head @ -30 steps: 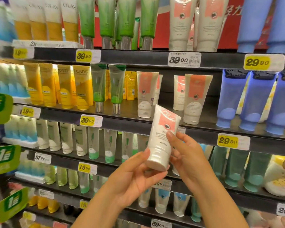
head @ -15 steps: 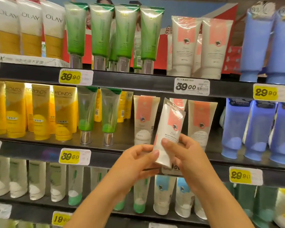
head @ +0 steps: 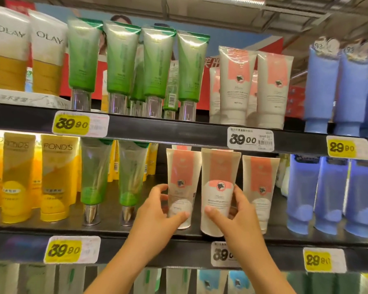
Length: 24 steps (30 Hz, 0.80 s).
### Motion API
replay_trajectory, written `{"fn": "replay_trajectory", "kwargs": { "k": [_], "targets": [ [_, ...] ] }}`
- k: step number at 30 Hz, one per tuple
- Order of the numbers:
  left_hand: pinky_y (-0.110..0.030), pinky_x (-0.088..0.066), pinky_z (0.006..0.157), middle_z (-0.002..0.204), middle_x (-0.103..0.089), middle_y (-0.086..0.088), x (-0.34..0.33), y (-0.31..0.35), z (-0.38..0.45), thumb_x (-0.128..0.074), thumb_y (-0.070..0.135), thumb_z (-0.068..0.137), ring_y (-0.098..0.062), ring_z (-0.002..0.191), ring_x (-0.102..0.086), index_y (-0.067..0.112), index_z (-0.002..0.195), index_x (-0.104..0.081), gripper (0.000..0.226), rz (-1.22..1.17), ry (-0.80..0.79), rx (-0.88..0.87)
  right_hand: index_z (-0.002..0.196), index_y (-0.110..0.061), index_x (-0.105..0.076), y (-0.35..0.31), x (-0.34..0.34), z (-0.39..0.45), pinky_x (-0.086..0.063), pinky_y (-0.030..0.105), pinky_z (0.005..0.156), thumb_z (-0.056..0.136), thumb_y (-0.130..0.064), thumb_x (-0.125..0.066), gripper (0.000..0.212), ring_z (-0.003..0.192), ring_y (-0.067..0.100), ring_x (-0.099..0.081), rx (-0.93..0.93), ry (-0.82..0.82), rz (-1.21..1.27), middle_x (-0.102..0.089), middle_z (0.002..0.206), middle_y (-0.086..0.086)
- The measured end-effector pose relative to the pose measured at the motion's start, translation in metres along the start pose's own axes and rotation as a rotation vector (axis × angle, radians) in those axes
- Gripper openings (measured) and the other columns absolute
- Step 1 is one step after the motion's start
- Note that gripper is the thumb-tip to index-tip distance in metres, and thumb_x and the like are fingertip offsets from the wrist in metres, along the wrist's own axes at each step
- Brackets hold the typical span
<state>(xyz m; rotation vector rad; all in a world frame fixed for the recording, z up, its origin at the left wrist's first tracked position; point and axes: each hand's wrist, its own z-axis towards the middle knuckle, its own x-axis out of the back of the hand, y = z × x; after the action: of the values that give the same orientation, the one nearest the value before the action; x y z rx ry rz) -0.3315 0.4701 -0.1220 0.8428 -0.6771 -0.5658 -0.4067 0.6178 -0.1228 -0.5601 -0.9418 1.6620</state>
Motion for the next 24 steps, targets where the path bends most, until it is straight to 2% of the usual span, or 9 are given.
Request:
{"fn": "replay_trajectory", "kwargs": {
  "k": [3,6,8,11,14,18,24],
  "targets": [
    [-0.007,-0.039,0.065,0.097,-0.052,0.022,-0.004,-0.002,0.004,-0.076,0.026,0.075,0.005,0.086,-0.053,0.040,0.115,-0.033,0.061,0.032,0.018,-0.006,0.103,-0.046,-0.046,0.004,-0.002,-0.003,-0.048,0.005,0.069,0.077,-0.009,-0.073,0.052,0.090,-0.013,-0.058,0.015,0.027,-0.060,-0.060,0.104,-0.021],
    [-0.013,-0.041,0.068,0.101,-0.056,0.017,-0.008,-0.004,0.007,-0.076,0.026,0.074,-0.002,0.089,-0.057,0.033,0.124,-0.037,0.064,0.036,0.010,0.013,0.114,-0.043,-0.044,0.006,-0.003,-0.006,-0.049,0.007,0.073,0.077,-0.013,-0.074,0.057,0.092,-0.013,-0.057,0.015,0.052,-0.099,-0.058,0.104,-0.023],
    [-0.017,-0.043,0.072,0.107,-0.057,0.012,-0.010,-0.005,0.010,-0.076,0.028,0.074,-0.007,0.095,-0.058,0.032,0.128,-0.035,0.068,0.032,-0.010,0.027,0.116,-0.045,-0.040,0.006,-0.004,-0.006,-0.050,0.011,0.074,0.077,-0.016,-0.075,0.060,0.094,-0.010,-0.058,0.007,0.061,-0.112,-0.056,0.104,-0.026],
    [-0.009,-0.041,0.063,0.104,-0.060,0.014,-0.012,-0.005,0.015,-0.075,0.026,0.074,-0.004,0.091,-0.059,0.034,0.123,-0.036,0.063,0.008,-0.055,0.034,0.113,-0.050,-0.034,0.007,-0.004,-0.008,-0.048,0.017,0.082,0.077,-0.022,-0.075,0.061,0.101,-0.003,-0.055,-0.002,0.051,-0.155,-0.051,0.110,-0.027],
    [-0.010,-0.041,0.064,0.103,-0.062,0.011,-0.014,-0.006,0.019,-0.076,0.022,0.074,-0.008,0.093,-0.061,0.032,0.119,-0.039,0.059,-0.012,-0.068,0.047,0.115,-0.050,-0.030,0.009,-0.004,-0.011,-0.050,0.027,0.090,0.076,-0.025,-0.075,0.064,0.107,0.002,-0.053,-0.021,0.037,-0.233,-0.050,0.116,-0.020],
    [-0.008,-0.040,0.060,0.098,-0.060,0.015,-0.014,-0.007,0.017,-0.077,0.021,0.073,-0.001,0.087,-0.058,0.034,0.112,-0.040,0.055,-0.014,-0.030,0.039,0.122,-0.038,-0.034,0.010,-0.002,-0.012,-0.050,0.033,0.092,0.077,-0.026,-0.075,0.063,0.107,0.007,-0.054,-0.079,0.021,-0.302,-0.054,0.118,-0.011],
    [-0.010,-0.038,0.059,0.094,-0.056,0.017,-0.011,-0.005,0.012,-0.081,0.023,0.068,0.001,0.084,-0.056,0.036,0.107,-0.040,0.059,-0.012,0.030,0.056,0.129,-0.023,-0.039,0.008,0.001,-0.004,-0.050,0.027,0.089,0.081,-0.022,-0.071,0.058,0.106,0.013,-0.056,-0.114,0.021,-0.355,-0.056,0.120,-0.003]
  ]
}}
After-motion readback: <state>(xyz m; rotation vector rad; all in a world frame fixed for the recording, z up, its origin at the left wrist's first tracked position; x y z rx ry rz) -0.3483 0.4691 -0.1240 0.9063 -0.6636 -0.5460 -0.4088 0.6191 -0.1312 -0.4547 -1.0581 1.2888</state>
